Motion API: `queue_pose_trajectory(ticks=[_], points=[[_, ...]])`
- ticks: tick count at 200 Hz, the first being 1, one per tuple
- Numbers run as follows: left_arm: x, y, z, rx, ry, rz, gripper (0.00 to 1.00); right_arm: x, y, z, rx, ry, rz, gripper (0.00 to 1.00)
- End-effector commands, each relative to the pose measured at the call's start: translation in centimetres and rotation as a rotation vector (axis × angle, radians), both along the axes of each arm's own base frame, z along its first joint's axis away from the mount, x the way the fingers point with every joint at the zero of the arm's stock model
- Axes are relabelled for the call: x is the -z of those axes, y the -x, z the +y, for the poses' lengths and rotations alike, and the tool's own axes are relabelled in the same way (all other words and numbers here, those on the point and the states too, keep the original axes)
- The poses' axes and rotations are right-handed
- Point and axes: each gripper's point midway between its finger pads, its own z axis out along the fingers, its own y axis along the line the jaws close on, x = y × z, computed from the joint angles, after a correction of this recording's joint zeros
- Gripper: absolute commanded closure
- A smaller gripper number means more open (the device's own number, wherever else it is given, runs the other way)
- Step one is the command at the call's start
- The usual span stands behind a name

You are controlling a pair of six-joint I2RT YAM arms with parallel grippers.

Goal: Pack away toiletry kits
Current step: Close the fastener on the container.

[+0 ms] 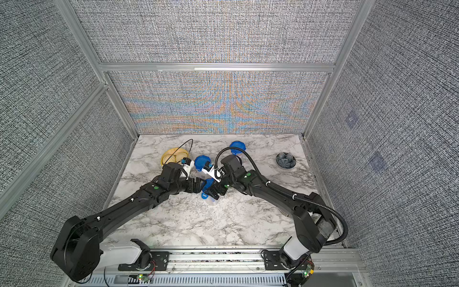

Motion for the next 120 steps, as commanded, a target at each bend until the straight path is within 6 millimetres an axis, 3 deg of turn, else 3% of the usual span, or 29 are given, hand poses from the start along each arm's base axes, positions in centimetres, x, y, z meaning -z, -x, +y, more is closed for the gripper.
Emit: queue_pose_trajectory(ticks=[1,69,120], points=[[1.8,1.0,0.7,0.008,-0.049,0.067,0.10,0.1,0.1,0.1,0.045,0.000,0.008,0.01],[2.8,1.4,0.9,0.010,-0.058,0.099,0.10,3.6,-0.1,-0.2,0.044,0.099,0.036,0.01],[3.1,0.9,0.6,0.022,-0.069,0.110,0.10,4.2,0.6,-0.1,-0.003,0.100,0.040,0.07]])
